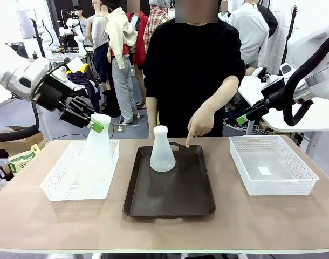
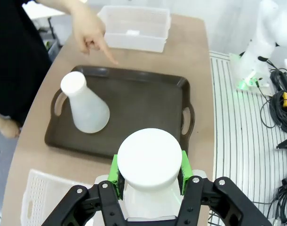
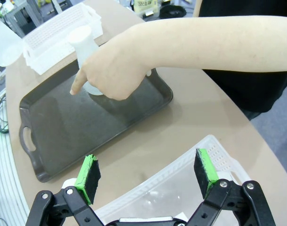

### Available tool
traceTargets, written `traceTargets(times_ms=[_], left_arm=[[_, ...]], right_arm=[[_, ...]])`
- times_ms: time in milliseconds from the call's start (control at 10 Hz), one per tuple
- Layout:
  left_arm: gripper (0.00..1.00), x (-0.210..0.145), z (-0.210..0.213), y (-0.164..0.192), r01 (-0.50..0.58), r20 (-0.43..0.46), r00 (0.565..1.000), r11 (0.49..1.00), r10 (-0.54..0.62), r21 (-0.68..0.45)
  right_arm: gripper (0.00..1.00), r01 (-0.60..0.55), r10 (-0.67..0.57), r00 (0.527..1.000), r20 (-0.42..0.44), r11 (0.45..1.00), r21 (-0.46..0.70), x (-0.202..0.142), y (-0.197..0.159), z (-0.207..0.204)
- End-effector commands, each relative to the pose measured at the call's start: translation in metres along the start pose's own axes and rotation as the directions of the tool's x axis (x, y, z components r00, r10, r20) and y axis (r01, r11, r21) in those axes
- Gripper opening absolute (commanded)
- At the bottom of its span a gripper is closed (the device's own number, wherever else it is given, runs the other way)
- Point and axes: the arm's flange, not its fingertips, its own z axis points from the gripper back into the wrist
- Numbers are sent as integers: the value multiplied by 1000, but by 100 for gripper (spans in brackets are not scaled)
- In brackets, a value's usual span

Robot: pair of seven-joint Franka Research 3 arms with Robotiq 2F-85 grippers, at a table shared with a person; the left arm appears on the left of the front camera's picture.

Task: Prepare the laboratory tools.
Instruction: Place the picked Big flask upright in the Handle tray as directed by the person.

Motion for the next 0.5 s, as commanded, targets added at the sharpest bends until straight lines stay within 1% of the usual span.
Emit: traceTargets(times_ms=[0,300,400], left_arm=[[0,3,3,-4,-27,-22,999,999,27,26],[0,3,3,-4,-27,-22,999,999,27,26],[0,-1,-1,0,-8,-32,999,1000,9,21]], right_arm=[[100,7,-7,1000,-18,1000,-1,0,1,1],[100,7,-7,1000,-18,1000,-1,0,1,1],[100,7,-7,1000,-18,1000,-1,0,1,1]])
